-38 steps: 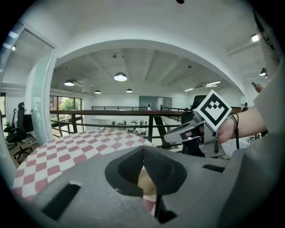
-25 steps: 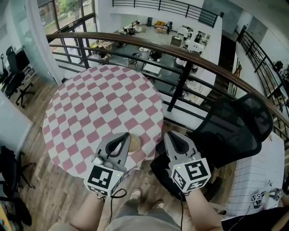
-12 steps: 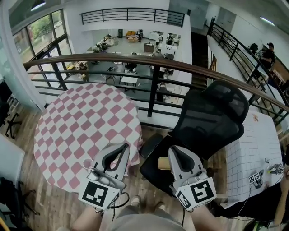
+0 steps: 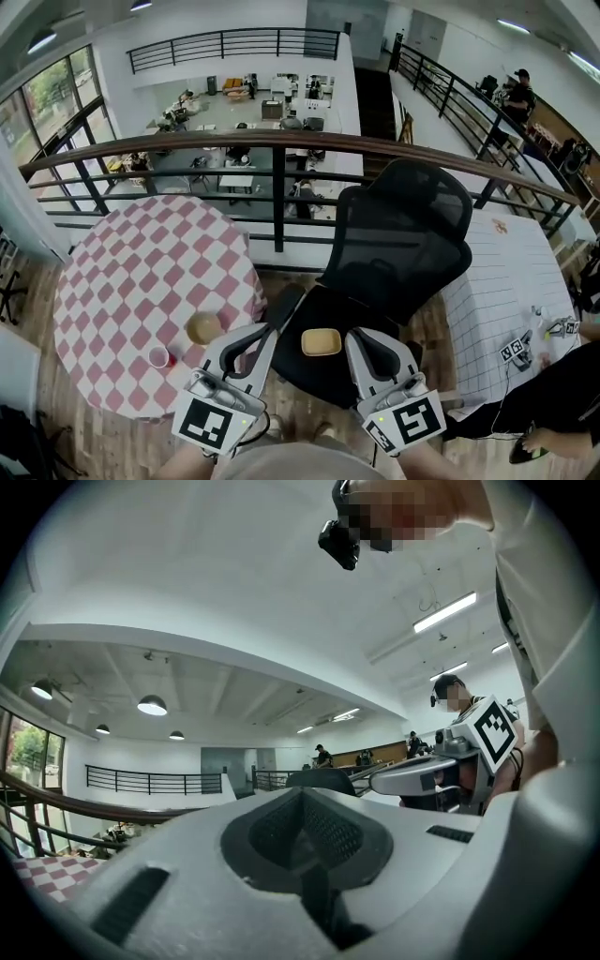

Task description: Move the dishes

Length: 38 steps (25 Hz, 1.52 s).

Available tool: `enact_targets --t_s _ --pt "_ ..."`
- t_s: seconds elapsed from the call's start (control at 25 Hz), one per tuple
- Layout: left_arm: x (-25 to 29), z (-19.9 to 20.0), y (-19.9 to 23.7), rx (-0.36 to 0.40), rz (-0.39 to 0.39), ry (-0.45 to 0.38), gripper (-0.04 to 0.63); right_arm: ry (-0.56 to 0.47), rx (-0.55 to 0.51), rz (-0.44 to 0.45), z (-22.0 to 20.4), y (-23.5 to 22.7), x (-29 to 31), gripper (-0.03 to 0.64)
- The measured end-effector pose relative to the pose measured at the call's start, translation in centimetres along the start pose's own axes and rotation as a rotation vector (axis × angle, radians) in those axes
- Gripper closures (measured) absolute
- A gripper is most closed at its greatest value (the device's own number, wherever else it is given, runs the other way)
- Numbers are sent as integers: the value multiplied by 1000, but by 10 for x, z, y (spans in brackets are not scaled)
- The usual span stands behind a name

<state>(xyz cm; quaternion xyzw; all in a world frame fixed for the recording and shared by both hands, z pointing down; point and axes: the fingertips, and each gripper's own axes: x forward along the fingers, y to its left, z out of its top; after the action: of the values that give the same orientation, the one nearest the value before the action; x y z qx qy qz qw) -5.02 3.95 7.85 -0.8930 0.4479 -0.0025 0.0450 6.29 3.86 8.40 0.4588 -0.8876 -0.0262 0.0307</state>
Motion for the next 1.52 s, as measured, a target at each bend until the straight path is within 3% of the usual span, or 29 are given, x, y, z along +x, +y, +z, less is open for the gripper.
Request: enact_targets --t_s 0.16,0.36,0.52,0.84,1.04,1.28,1.52 --pt "7 5 -9 13 -8 -8 581 -1 23 -1 -4 -7 -11 586" --pt "12 19 -20 0 -44 -97 581 1 47 -1 -8 -14 -16 586" --pt "12 7 -32 -20 -65 -37 581 -3 78 12 -7 -17 -21 591" --pt "17 3 -45 -44 -107 -14 583 -12 80 20 -2 -23 -22 591" --pt "17 3 -42 -13 -88 -49 581 -3 83 21 -4 -23 -24 591" --pt "19 -3 -45 -48 -93 -17 583 9 86 22 -8 -25 -26 591" --pt "13 -7 -32 -47 -32 -43 583 38 97 1 -22 -29 -28 591"
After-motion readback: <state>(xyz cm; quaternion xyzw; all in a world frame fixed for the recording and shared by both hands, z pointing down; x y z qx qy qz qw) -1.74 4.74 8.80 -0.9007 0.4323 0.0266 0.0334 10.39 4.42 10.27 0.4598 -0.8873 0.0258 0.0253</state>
